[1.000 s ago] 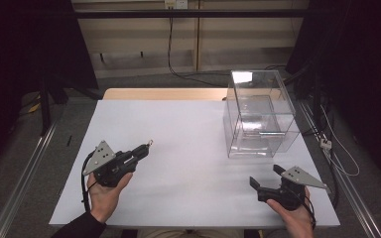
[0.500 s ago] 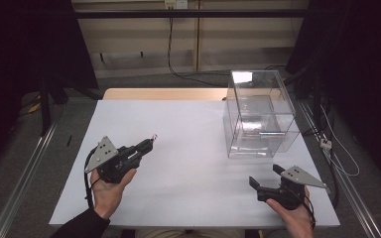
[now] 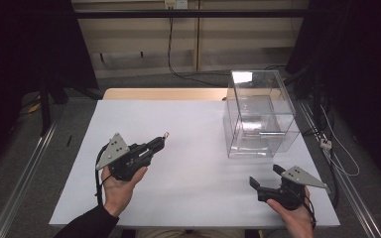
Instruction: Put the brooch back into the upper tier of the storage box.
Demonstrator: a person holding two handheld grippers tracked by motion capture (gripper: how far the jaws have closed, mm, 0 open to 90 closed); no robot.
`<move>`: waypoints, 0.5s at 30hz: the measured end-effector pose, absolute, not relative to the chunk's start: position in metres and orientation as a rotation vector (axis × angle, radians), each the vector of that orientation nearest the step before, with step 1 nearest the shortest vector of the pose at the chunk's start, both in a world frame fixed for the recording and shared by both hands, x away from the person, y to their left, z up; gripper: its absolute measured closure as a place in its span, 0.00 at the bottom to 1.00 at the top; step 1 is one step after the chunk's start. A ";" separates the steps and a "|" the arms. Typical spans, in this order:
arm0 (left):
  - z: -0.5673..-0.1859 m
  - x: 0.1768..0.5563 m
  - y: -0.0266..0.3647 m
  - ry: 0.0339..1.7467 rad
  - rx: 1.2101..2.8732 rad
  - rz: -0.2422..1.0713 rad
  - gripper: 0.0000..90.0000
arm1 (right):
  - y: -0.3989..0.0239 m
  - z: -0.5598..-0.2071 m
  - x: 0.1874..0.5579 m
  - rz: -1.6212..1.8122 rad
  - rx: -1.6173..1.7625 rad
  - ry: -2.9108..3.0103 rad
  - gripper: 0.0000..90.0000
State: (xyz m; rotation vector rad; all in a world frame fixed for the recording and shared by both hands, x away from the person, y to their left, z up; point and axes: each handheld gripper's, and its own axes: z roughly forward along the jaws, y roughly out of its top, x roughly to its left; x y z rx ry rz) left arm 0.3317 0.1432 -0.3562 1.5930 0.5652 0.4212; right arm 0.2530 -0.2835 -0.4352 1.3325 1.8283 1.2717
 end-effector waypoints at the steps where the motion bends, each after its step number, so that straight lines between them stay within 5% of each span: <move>1: -0.354 0.332 0.141 0.559 1.590 0.414 0.93 | -0.283 -0.435 0.253 1.270 1.331 1.830 0.05; 15: -0.342 0.334 0.114 0.520 1.571 0.391 0.93 | -0.284 -0.435 0.252 1.268 1.334 1.826 0.05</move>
